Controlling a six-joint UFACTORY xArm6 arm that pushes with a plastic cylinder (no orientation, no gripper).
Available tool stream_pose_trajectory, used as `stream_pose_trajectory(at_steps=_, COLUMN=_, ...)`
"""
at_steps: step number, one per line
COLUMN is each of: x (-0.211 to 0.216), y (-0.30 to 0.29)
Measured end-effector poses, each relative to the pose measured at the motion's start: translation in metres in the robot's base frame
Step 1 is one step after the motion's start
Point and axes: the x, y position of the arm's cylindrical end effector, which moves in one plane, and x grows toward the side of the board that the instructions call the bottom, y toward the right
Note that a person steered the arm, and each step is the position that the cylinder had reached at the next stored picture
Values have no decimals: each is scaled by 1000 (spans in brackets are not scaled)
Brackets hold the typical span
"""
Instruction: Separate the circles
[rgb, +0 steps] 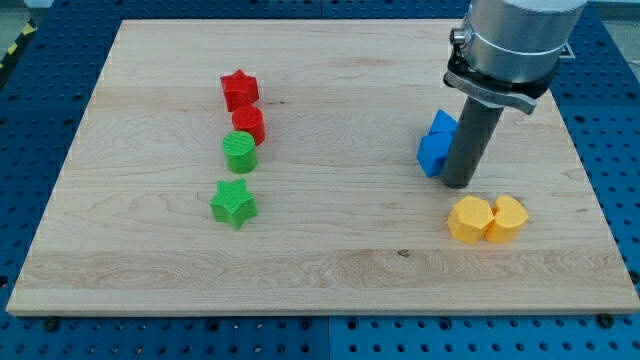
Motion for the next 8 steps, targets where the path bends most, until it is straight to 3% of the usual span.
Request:
stream_pose_trajectory(at_steps=1, x=3, y=-10)
stream_pose_trajectory(at_steps=6, x=-44, y=-242)
stream_pose_trajectory(at_steps=8, x=-81, y=-286)
